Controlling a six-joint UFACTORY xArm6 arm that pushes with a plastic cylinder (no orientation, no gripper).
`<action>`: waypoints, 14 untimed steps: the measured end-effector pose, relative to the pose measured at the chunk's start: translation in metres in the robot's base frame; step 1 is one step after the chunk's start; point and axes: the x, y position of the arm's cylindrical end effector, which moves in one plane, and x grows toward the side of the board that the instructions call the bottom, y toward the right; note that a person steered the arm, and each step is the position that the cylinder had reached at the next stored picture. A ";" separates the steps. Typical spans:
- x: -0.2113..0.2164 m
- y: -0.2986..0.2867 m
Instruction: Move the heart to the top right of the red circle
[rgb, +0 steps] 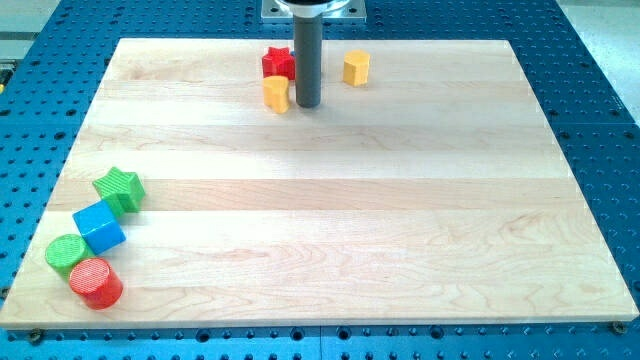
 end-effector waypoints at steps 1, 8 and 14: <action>-0.036 0.002; 0.023 -0.087; 0.217 -0.118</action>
